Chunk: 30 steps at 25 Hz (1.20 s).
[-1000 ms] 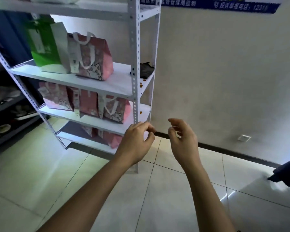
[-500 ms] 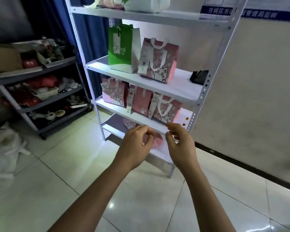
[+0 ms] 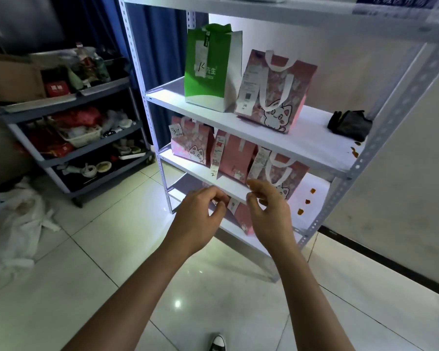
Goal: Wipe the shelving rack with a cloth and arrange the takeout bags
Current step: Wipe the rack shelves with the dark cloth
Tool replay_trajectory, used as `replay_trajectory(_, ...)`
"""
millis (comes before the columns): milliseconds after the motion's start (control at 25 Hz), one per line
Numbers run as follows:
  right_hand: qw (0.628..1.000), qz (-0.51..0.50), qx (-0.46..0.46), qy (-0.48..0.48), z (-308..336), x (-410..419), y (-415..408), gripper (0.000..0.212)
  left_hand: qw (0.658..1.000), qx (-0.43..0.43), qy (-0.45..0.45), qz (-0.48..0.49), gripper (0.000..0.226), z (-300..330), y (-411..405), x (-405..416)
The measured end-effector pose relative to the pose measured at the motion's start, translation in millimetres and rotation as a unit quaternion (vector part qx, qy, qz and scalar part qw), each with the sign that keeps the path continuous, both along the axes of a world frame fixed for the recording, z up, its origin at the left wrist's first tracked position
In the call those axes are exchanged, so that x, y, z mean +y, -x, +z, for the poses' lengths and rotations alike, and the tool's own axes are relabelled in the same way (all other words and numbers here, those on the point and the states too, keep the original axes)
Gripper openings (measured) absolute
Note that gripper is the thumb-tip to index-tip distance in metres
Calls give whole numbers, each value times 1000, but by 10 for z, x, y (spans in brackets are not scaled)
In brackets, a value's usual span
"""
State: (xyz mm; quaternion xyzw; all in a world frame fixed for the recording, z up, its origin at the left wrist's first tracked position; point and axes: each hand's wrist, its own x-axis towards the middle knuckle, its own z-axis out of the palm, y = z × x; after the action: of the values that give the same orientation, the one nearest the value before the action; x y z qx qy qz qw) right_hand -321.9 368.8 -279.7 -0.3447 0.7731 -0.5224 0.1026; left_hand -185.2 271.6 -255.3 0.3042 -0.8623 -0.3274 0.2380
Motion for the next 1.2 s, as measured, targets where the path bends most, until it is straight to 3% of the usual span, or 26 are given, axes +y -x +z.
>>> replay_trajectory(560, 1000, 6, -17, -7, 56, -1468, 990, 28, 1000, -6, 9, -25, 13, 134, 1075, -1581)
replay_trajectory(960, 989, -149, -4, 6, 210, -1898, 1526, 29, 981, 20, 6, -191, 13, 243, 2020, -2344)
replay_trajectory(1200, 952, -305, 21, -11, 243, -1436, 1652, 26, 941, 17, 20, -337, 13, 248, 2549, -2061)
